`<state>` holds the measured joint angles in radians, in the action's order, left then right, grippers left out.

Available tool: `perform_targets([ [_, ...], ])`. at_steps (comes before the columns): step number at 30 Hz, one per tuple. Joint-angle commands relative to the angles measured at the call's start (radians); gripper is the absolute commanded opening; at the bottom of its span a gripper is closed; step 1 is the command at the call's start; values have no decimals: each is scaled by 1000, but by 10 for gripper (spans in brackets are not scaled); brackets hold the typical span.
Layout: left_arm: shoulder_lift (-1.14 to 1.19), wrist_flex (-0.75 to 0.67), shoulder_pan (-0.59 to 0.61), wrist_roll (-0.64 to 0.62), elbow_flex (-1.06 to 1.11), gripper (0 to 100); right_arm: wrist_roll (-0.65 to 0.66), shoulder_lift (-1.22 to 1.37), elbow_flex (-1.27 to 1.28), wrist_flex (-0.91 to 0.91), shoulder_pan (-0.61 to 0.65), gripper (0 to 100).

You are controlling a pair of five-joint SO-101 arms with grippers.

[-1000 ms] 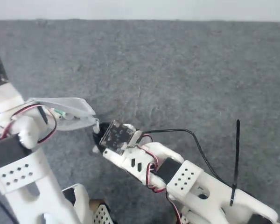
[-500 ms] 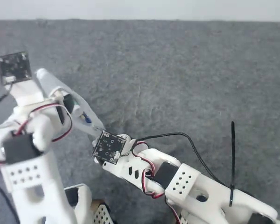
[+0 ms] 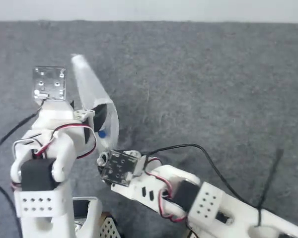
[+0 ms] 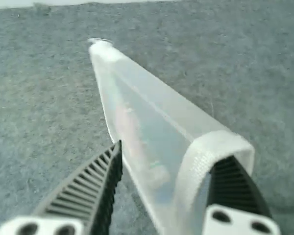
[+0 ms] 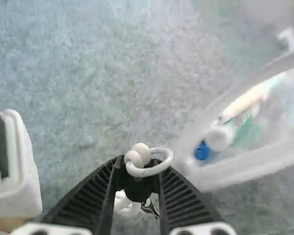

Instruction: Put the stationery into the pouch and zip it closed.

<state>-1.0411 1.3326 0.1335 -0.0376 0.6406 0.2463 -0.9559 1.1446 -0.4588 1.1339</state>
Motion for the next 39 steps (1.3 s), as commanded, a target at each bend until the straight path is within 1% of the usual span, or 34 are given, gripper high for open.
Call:
perform_targets([
  [1, -21, 44, -5, 12, -84, 268, 6, -114, 0, -24, 1, 6],
  [4, -21, 81, -5, 12, -124, 268, 8, -137, 12, -21, 1, 6],
  [11, -23, 87, -12, 17, -133, 268, 8, -140, 12, -21, -5, 6],
  [13, -23, 95, -40, 18, -133, 269, 3, -147, 8, -18, -28, 6],
  [16, -23, 141, -81, 18, -174, 269, 2, -143, 11, 39, -79, 6],
  [19, -23, 180, -95, 21, -217, 269, 0, -139, 11, 73, -114, 6],
  [22, -23, 186, -97, 58, -219, 269, 0, -143, 11, 85, -127, 6],
  [26, -23, 187, -92, 71, -219, 269, 0, -140, 11, 116, -163, 6],
  [29, -23, 209, -91, 133, -223, 265, 0, -147, 11, 130, -205, 6],
  [32, -26, 239, -92, 169, -225, 265, 0, -147, 11, 147, -229, 6],
  [35, -63, 242, -91, 209, -219, 265, 0, -148, 8, 147, -249, 6],
  [39, -150, 265, -94, 219, -216, 265, 2, -148, 5, 147, -278, 6],
])
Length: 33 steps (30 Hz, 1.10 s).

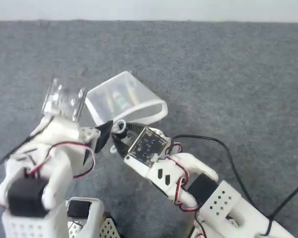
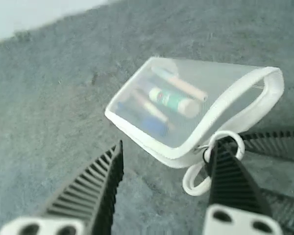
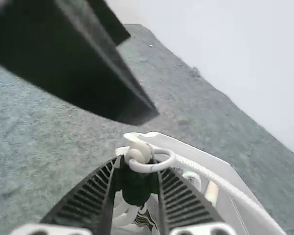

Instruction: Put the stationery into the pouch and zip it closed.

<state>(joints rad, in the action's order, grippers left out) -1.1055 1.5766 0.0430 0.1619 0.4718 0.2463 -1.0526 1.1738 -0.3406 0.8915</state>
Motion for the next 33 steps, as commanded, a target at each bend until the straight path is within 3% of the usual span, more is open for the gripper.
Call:
perform_targets([
  [1, -107, 25, -2, 20, -39, 265, 2, -51, -26, 28, -42, 6],
  [8, -180, -71, 0, 26, 124, 267, 2, -51, -51, 19, -76, 6],
  [13, -183, -81, -8, 97, 189, 265, 2, -97, -49, 16, -87, 6],
  [17, -183, -86, -11, 101, 208, 268, 2, -194, -72, -99, -85, 6],
  [24, -183, -143, -130, 103, 282, 268, 2, -255, -97, -182, -77, 6],
  [33, -183, -269, -143, 155, 414, 269, 3, -265, -129, -251, -31, 6],
])
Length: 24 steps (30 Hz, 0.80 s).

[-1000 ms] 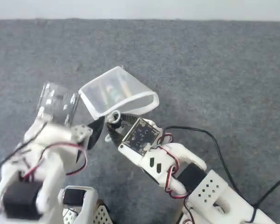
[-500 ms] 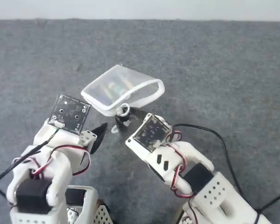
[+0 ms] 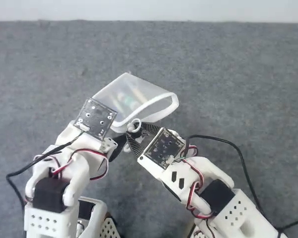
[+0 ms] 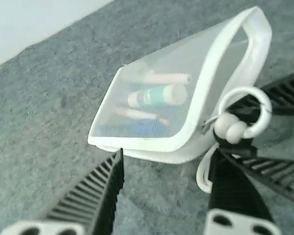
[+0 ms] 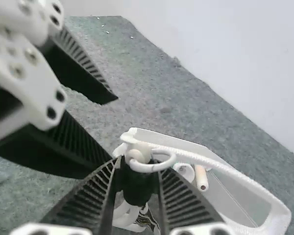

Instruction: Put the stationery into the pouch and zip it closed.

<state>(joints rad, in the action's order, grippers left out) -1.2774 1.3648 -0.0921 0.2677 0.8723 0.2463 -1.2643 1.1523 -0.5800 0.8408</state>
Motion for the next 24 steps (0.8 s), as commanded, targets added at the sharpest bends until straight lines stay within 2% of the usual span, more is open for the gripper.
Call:
perform_targets([
  [1, -11, -71, -8, 55, 24, 269, 2, -53, -114, -19, 19, 6],
  [8, -11, -161, -9, 107, 111, 267, 2, -53, -121, -31, 19, 6],
  [14, -11, -318, -11, 110, 171, 265, 2, -53, -121, -28, 21, 6],
  [19, -11, -423, -78, 109, 243, 261, 0, -53, -129, -27, 16, 6],
  [24, -11, -557, -115, 115, 326, 189, 0, -53, -135, -27, 16, 6],
])
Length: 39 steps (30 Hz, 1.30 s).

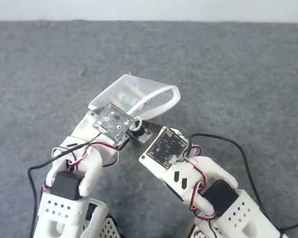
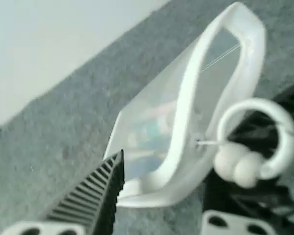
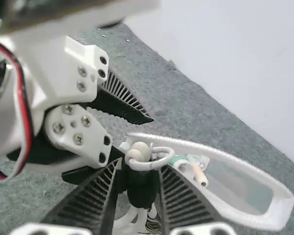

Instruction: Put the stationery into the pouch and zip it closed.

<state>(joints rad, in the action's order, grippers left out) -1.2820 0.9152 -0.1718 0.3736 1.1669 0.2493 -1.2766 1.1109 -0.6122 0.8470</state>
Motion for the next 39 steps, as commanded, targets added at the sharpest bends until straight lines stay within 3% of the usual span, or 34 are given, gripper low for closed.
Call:
perform_targets([
  [1, -6, -123, -35, 9, 39, 178, -3, -41, -94, 5, 8, 6],
  [9, -6, -137, -69, 3, 50, 6, -3, -31, -89, 70, -35, 6],
  [22, -6, -115, -80, -41, 62, 9, -210, -30, -44, 242, -122, 6],
  [27, -6, -115, -80, -46, 62, 9, -213, -30, 6, 352, -151, 6],
  [39, -6, -114, -80, -48, 62, 9, -207, -28, 9, 354, -188, 6],
])
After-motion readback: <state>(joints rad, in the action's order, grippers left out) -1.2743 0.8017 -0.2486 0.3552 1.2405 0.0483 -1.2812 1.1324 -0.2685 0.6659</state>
